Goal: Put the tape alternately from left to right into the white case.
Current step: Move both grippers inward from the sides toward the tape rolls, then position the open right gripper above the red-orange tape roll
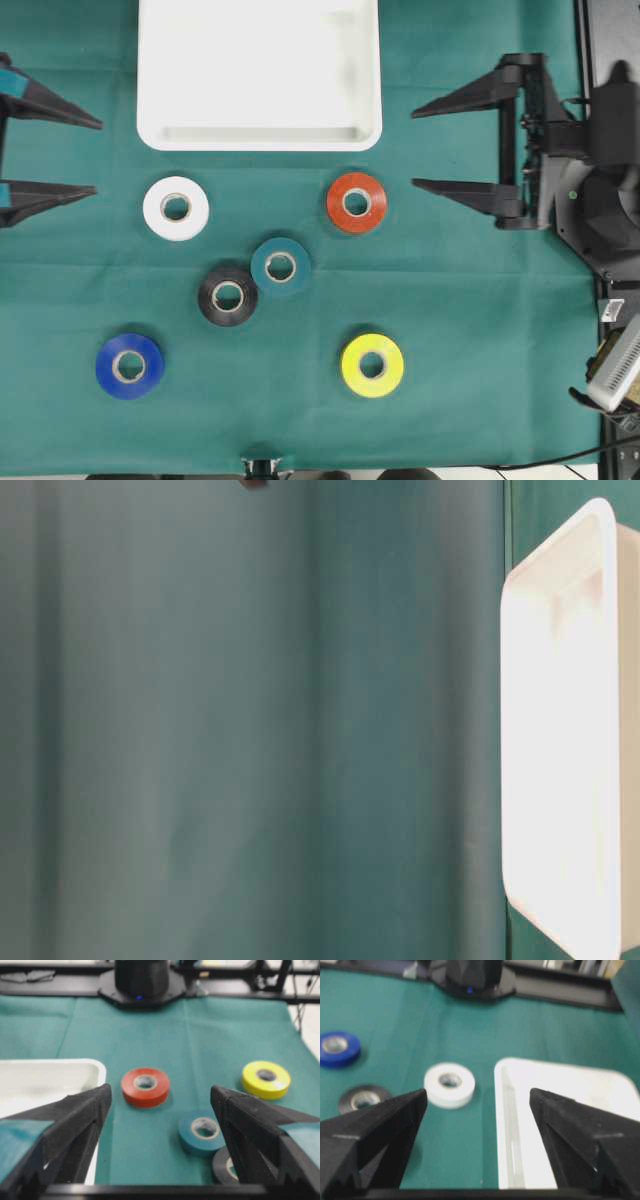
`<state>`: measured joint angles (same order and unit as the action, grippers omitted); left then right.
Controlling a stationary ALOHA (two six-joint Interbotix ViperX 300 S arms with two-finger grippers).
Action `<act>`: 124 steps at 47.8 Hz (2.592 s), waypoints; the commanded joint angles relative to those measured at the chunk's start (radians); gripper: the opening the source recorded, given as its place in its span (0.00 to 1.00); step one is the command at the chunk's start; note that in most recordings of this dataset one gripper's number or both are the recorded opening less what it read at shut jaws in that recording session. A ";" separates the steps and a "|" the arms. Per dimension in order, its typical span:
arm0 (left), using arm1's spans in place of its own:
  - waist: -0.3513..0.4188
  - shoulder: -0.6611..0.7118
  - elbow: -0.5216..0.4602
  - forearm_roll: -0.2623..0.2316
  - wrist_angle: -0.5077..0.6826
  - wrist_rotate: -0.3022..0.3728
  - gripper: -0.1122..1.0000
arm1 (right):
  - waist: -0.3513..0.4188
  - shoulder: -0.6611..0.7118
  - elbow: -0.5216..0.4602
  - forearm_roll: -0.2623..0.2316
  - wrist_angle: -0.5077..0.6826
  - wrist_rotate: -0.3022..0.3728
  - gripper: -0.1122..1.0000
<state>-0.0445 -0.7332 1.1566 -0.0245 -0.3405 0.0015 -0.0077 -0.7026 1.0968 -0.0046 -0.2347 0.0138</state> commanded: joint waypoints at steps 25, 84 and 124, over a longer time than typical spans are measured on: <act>0.049 0.287 -0.207 -0.002 0.178 0.000 0.94 | -0.006 0.225 -0.158 0.000 0.086 0.002 0.85; 0.049 0.354 -0.253 -0.002 0.232 0.000 0.94 | -0.006 0.337 -0.227 0.000 0.160 0.000 0.85; 0.051 0.354 -0.252 -0.002 0.232 -0.002 0.94 | 0.071 0.337 -0.190 -0.002 0.276 0.055 0.85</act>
<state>0.0046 -0.3712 0.9281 -0.0245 -0.1043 0.0015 0.0537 -0.3574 0.9143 -0.0046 0.0337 0.0506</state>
